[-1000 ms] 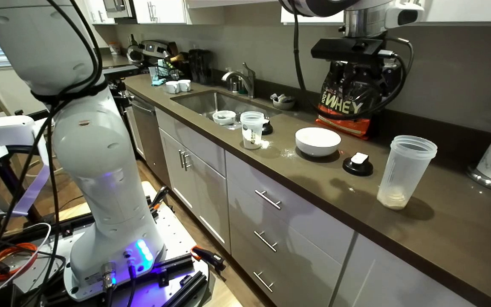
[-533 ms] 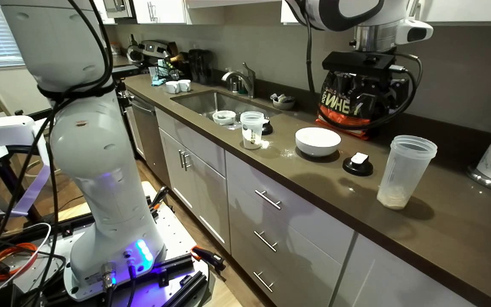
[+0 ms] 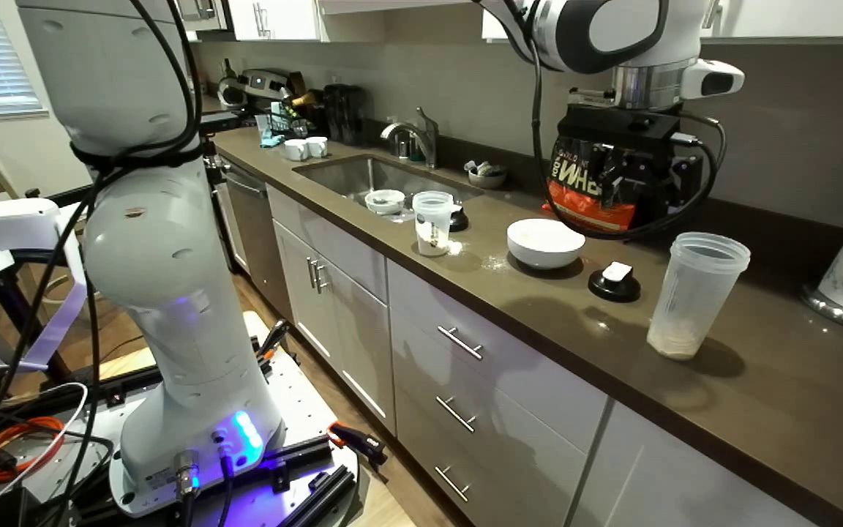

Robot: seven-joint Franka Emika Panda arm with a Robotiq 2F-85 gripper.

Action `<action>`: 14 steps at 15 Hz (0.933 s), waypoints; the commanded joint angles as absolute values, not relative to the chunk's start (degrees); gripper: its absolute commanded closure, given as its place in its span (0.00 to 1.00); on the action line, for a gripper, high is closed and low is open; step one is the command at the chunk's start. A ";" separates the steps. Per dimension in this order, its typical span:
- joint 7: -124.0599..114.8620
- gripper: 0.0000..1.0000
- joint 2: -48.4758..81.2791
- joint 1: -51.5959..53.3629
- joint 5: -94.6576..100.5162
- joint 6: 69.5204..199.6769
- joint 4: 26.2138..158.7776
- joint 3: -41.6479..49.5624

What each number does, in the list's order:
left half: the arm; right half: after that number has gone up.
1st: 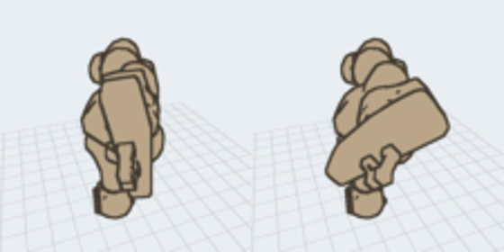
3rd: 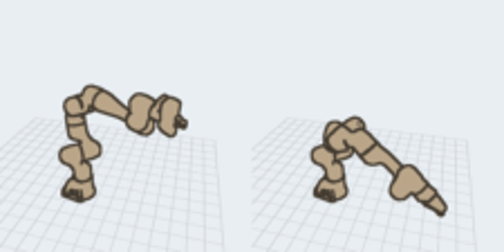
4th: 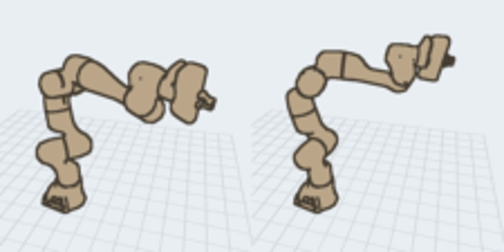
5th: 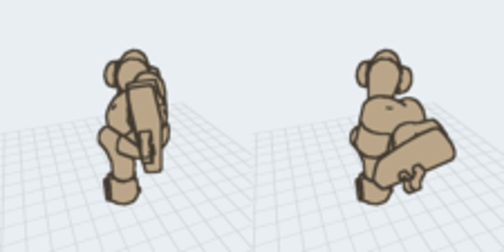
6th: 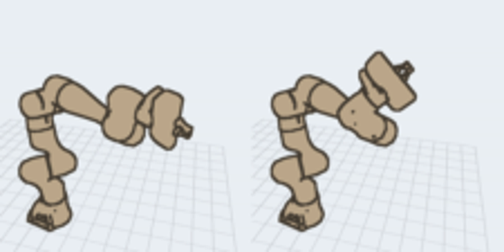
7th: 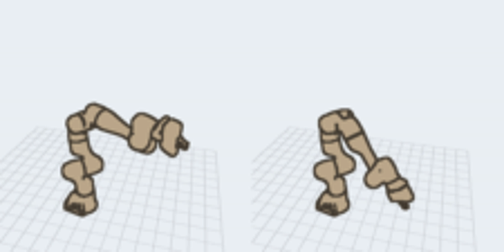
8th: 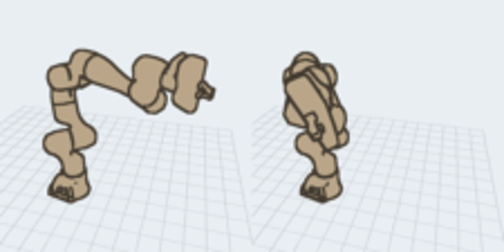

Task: Move the bottle slightly to the left

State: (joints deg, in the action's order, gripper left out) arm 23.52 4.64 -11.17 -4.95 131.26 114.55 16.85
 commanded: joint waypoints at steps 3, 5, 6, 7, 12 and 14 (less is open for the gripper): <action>23.50 0.00 4.27 -12.00 -1.18 141.93 119.51 14.13; 23.03 0.00 4.91 -12.18 0.27 144.83 119.70 13.94; 22.87 0.00 4.97 -12.28 1.10 145.51 119.42 13.98; 22.04 0.00 5.03 -12.29 2.45 146.30 119.20 14.15; 20.88 0.00 6.43 -12.98 5.47 147.76 116.57 14.49; 21.67 0.00 7.99 -13.63 3.63 145.79 114.63 14.43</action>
